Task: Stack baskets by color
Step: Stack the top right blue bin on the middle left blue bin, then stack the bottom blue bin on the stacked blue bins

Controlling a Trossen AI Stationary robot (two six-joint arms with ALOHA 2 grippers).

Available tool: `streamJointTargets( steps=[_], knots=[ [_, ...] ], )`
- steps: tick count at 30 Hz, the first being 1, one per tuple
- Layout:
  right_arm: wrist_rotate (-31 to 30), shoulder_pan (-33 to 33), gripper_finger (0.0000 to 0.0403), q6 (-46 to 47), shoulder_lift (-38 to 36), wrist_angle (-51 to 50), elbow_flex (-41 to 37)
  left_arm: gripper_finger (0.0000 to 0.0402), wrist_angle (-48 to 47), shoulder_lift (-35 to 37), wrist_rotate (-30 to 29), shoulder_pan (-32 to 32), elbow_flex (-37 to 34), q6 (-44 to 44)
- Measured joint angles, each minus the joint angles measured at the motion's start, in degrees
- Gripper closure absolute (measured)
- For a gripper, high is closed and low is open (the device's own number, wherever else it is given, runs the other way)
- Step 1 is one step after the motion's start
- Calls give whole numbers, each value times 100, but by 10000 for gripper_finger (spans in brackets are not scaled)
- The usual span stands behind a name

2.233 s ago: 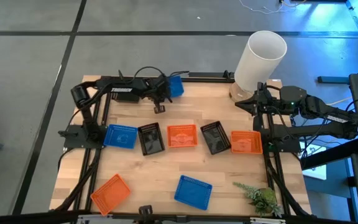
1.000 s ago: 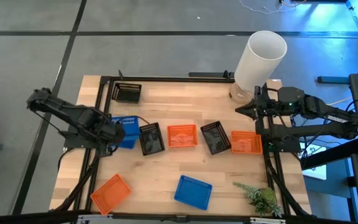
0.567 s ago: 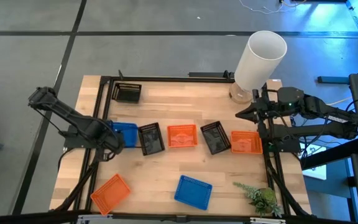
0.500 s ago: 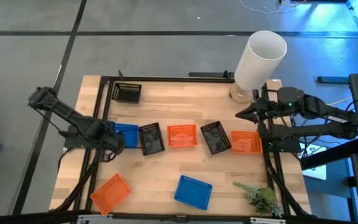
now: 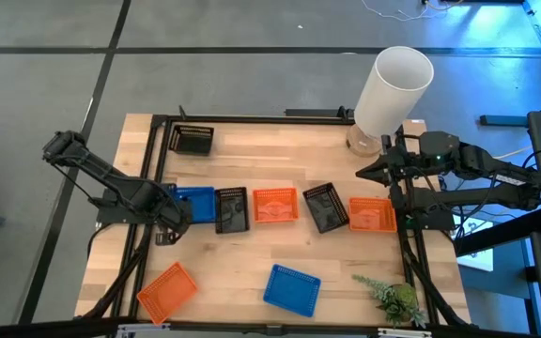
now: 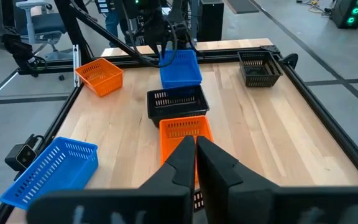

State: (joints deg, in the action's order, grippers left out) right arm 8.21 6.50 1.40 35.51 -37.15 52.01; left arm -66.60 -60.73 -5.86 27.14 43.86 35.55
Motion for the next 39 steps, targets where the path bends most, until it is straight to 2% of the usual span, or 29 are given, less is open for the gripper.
streamJointTargets(
  steps=[5,13,16,20,27,31,35,39],
  knots=[
    [93,0,386,0,0,1,0,342,77,0,-67,0,111,344],
    [1258,-2,386,559,356,-31,66,341,-81,120,-676,74,919,762],
    [1618,-86,386,674,767,-76,365,341,-85,174,-1166,142,1238,780],
    [1991,-577,386,599,1525,-450,1055,340,-118,317,-1726,308,1572,770],
    [1643,-1644,386,728,3139,-2097,2636,340,-163,621,-2197,603,1687,450],
    [1789,-1897,386,1197,3931,-2477,3416,340,-163,769,-2271,699,1687,455],
    [2166,-1985,386,1769,4459,-2671,3783,340,-155,849,-2377,798,1687,482],
    [2292,-2106,386,1786,4759,-2413,3814,340,-130,839,-2803,815,1687,648]
  ],
)
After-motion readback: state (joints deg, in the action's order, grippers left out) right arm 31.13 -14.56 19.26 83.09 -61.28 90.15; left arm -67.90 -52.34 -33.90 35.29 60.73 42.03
